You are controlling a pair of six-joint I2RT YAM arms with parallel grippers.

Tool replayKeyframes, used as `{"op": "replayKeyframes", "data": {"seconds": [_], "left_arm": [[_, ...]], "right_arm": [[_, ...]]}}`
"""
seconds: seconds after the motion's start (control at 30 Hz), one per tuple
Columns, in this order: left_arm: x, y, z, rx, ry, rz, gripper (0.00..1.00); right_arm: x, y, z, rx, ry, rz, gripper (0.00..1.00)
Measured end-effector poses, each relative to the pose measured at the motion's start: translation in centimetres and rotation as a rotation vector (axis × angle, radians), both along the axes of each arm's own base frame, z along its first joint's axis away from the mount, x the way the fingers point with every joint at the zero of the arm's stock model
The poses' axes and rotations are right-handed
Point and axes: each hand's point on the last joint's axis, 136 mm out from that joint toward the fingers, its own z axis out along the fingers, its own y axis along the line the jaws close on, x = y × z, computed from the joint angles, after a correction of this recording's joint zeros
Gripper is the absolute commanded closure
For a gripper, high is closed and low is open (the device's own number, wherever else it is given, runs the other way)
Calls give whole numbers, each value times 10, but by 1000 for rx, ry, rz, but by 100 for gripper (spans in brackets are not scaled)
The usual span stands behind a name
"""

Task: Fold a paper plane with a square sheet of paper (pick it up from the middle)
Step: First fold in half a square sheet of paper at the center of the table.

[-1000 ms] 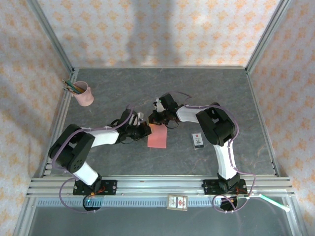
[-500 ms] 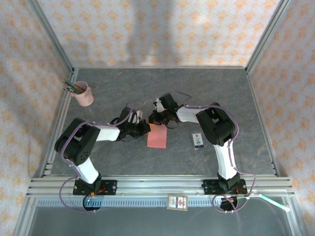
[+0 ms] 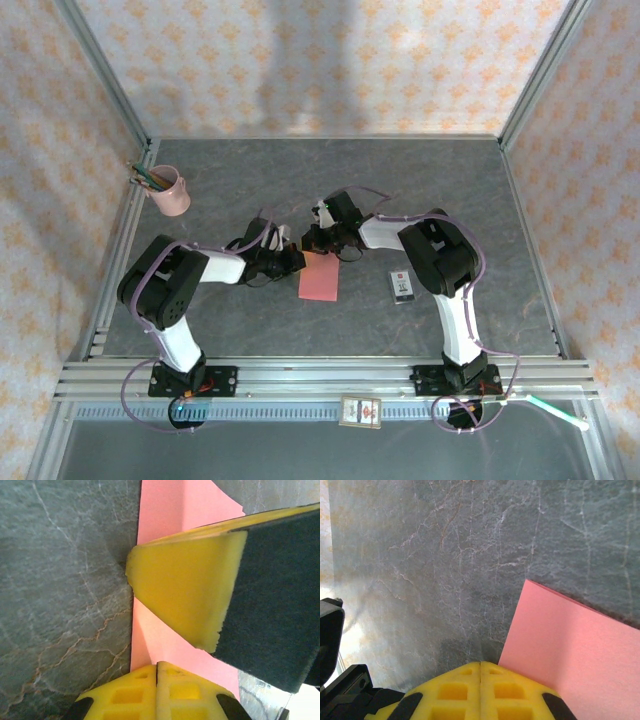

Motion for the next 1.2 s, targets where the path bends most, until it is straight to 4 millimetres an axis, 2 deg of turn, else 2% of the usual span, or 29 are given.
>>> {"op": "replayKeyframes", "data": {"seconds": [0.37,1.2], "left_arm": [[-24,4,-1,-12,16,-30,100],[-83,-6,-3,-11,4,-141,100]], "right_arm": [[0,0,0,3,15,-15,100],[1,-1,-1,0,18,-25,100]]}}
